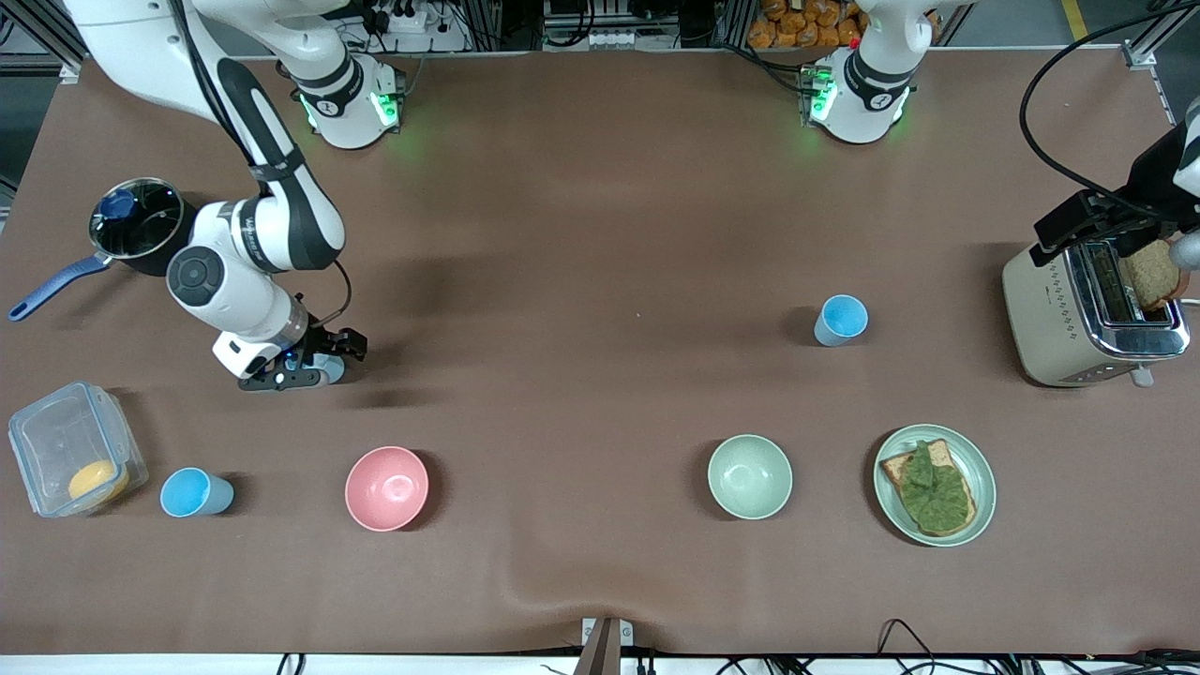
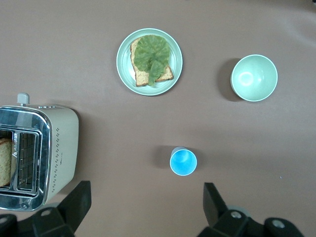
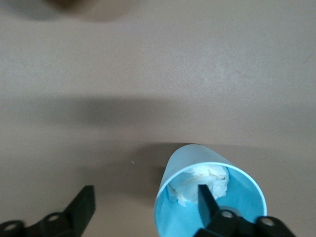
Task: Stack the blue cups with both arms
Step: 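Reach the right gripper to the tissue-filled blue cup and grasp it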
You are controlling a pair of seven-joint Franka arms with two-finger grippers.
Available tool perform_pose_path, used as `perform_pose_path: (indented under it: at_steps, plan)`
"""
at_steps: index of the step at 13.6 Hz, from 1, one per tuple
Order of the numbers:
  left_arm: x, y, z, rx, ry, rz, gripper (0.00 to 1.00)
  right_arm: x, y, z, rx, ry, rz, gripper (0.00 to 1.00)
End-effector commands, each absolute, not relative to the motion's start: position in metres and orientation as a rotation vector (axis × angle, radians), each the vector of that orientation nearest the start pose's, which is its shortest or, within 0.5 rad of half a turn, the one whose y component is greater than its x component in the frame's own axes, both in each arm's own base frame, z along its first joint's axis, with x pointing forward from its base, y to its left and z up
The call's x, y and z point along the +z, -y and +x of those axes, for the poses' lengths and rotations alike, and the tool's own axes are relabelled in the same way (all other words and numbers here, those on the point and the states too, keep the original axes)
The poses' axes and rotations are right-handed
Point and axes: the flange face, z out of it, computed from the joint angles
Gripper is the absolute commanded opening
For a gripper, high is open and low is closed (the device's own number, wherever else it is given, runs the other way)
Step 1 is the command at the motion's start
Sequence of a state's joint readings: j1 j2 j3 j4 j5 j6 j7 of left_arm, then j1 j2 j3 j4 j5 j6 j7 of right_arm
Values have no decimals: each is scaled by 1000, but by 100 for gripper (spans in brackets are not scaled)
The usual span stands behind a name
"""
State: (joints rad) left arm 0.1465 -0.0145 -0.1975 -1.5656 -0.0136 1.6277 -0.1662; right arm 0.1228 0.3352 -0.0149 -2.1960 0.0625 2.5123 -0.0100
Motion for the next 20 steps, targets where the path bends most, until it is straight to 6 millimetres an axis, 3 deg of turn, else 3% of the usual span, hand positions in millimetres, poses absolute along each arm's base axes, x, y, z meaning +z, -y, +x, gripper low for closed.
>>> perform_pose_path:
  at_steps: [1,2,3,7,11,13,15,16,20]
  plan:
    - [644,30,557,-140,176,-3136,100,230,-58,555,26,96,-3109,32]
    - [644,30,557,-140,173,-3136,100,231,-59,556,24,99,-3109,7]
    - [644,30,556,-137,173,-3136,100,232,-59,556,22,101,-3109,0]
    - [645,33,556,-140,168,-3137,100,234,-58,557,16,137,-3108,0]
    - [644,30,557,-140,173,-3136,100,261,-79,562,85,97,-3105,0]
    - [644,33,557,-142,163,-3136,100,288,-127,568,153,15,-3106,0]
    - [645,32,557,-149,162,-3122,100,312,-192,571,134,-84,-3113,0]
    - [645,33,557,-149,160,-3121,100,316,-222,570,112,-112,-3111,0]
    - [645,33,557,-149,160,-3121,100,340,-311,570,15,-101,-3082,0]
